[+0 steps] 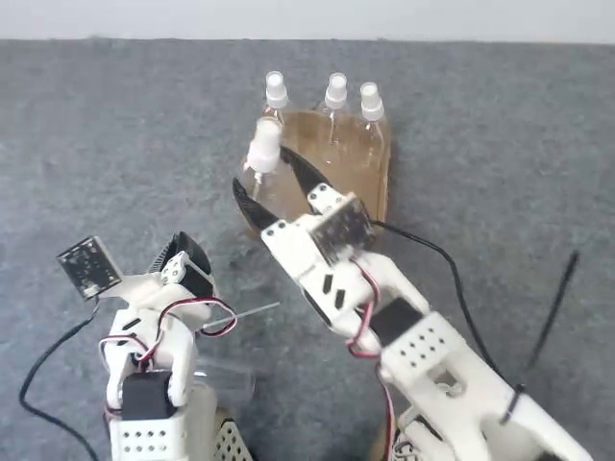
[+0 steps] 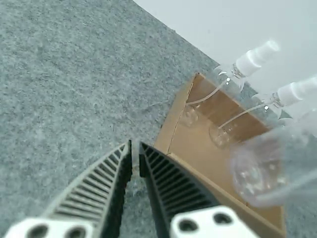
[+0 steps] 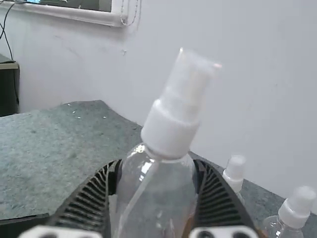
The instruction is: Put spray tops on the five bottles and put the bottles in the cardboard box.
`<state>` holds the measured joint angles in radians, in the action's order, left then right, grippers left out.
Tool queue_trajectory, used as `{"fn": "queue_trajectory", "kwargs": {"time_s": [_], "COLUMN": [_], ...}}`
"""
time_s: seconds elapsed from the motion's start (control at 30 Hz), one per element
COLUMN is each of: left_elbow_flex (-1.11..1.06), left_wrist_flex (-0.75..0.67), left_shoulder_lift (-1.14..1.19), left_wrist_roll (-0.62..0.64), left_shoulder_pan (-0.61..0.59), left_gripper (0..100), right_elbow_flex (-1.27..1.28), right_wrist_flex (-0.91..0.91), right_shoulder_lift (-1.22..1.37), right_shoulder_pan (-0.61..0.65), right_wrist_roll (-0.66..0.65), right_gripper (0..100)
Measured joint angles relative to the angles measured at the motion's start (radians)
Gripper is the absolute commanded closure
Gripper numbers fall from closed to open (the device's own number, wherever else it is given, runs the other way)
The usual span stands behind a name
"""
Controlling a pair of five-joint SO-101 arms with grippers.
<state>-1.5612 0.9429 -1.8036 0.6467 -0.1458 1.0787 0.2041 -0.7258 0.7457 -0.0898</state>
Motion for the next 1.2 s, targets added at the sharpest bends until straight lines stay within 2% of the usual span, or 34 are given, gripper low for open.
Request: {"fn": "queue_trajectory", "kwargs": {"time_s": [0.13,0.37,0.67,1.2], "left_elbow_flex": [0.0,0.0,0.0,0.0], "left_wrist_flex": [0.0,0.0,0.0,0.0], "left_shoulder_lift": [0.0,0.0,0.0,0.0], "left_wrist_roll": [0.0,0.0,0.0,0.0], "left_shoulder_pan": [0.0,0.0,0.0,0.0], "left_gripper": [98,98,98,98], "right_elbow_flex": [-0.066,-0.106,-0.178,-0.207], "right_wrist_flex": [0.021,0.232,0.393,0.551], "right_shoulder_lift": [0.124,0.359,0.629,0.865], "right_shoulder_pan": [-0.015,-0.072,-0.091,-0.091], "right_wrist_roll": [0.0,0.0,0.0,0.0], "right_gripper": [99.2,99.2,99.2,99.2]}}
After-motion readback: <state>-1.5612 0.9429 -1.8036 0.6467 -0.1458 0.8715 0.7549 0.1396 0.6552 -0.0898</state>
